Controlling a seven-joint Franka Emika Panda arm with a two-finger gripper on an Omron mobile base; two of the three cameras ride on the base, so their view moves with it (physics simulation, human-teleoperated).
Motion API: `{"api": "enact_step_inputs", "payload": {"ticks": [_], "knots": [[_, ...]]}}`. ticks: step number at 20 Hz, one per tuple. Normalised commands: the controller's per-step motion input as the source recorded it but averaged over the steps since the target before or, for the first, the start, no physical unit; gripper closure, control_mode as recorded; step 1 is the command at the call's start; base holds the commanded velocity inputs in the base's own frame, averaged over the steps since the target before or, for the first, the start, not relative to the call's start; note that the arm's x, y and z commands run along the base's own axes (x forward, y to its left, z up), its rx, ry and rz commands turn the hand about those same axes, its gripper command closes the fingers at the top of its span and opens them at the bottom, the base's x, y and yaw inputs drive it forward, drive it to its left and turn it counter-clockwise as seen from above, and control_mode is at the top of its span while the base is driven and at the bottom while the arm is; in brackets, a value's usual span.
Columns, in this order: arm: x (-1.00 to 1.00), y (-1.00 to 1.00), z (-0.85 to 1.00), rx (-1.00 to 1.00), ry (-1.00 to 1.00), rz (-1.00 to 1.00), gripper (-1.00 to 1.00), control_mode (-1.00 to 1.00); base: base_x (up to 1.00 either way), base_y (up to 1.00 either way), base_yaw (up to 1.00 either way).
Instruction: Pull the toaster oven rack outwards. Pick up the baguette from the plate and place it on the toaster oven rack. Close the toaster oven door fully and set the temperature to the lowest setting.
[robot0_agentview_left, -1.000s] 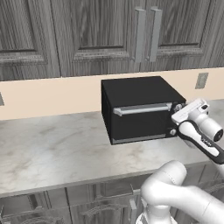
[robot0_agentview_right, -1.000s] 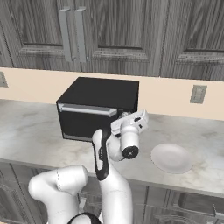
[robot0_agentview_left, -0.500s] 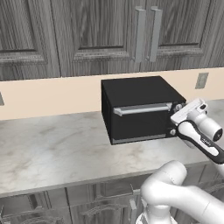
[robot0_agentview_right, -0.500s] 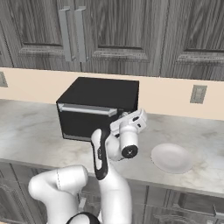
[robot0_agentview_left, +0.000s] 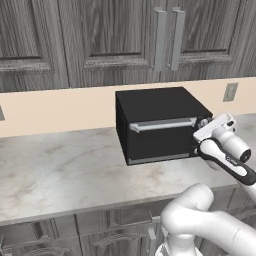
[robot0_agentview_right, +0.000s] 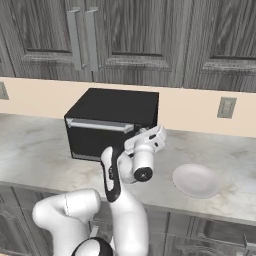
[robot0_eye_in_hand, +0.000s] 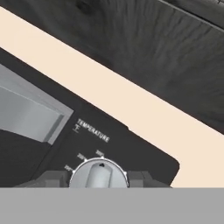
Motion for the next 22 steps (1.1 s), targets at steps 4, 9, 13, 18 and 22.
{"api": "enact_step_inputs", "payload": {"ticks": [4,9,13,18,22], "knots": [[0.02,-0.24,0.0,0.0,0.03,0.34,1.0,-1.0,0.0,0.0,0.0],[0.0,-0.53,0.0,0.0,0.0,0.48,1.0,-1.0,0.0,0.0,0.0],[0.0,-0.47,0.0,-0.01,0.0,0.5,1.0,-1.0,0.0,0.0,0.0],[0.0,-0.39,0.06,-0.13,0.0,0.43,1.0,-1.0,0.0,0.0,0.0],[0.0,-0.49,0.21,-0.1,0.0,0.56,1.0,-1.0,0.0,0.0,0.0]]}}
